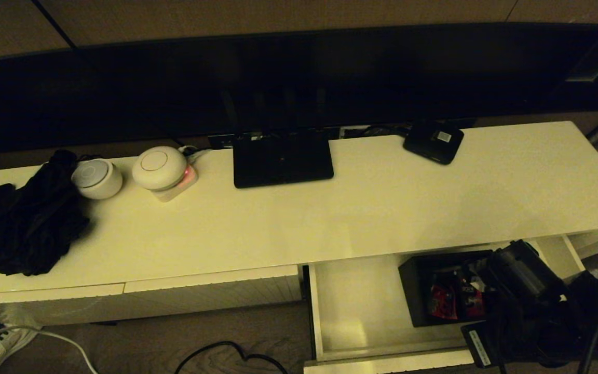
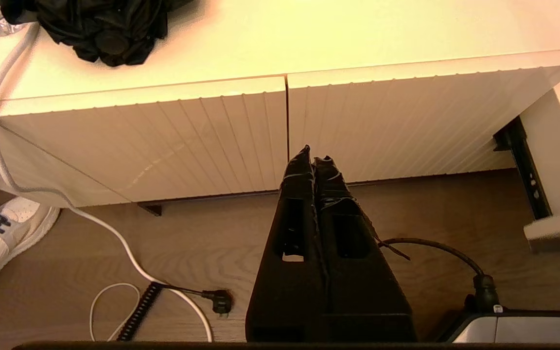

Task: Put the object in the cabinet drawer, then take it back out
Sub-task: Open the drawer

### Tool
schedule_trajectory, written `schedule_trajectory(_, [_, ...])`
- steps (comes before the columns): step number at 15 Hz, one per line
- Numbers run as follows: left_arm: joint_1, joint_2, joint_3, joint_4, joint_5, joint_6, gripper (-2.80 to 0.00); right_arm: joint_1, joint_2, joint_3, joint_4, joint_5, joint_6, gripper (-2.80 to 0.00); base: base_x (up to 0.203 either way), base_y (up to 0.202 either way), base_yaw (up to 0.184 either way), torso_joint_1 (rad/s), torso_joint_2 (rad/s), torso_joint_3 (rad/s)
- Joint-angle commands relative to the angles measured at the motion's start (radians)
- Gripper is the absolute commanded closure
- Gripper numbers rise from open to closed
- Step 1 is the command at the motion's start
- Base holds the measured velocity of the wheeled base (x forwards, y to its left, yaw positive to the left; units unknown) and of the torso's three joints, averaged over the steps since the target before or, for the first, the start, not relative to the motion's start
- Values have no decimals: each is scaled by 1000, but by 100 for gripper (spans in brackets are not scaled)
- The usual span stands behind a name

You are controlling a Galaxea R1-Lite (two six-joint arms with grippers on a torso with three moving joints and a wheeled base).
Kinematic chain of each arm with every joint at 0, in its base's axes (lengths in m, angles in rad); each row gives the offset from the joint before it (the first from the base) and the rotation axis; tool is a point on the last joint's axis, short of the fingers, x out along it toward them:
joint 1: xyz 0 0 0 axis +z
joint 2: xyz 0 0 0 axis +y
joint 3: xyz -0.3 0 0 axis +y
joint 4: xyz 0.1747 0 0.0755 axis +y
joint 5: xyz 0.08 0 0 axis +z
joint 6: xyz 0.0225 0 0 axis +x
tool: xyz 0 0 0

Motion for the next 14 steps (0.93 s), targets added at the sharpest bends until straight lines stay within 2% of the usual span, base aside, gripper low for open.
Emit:
schedule_trajectory(1, [0, 0, 3, 0, 1, 0, 0, 0, -6, 27, 7, 8, -7, 0, 0, 0, 0, 0, 0, 0])
schedule_trajectory(6, [0, 0, 3, 0, 0, 0, 0, -3, -24, 14, 0, 4, -4, 0, 0, 0, 0, 0, 0, 0])
schedule_trajectory(10, [0, 0, 3, 0, 1, 0, 0, -18, -89, 3, -96, -39, -6, 0, 0, 0, 0, 0, 0, 0])
schedule_trajectory(12, [0, 0, 3, 0, 1, 0, 0, -18, -147, -31, -83, -75, -13, 0, 0, 0, 0, 0, 0, 0])
schedule_trajectory(14, [0, 0, 3, 0, 1, 0, 0, -24, -183, -92, -4, -93, -29, 0, 0, 0, 0, 0, 0, 0])
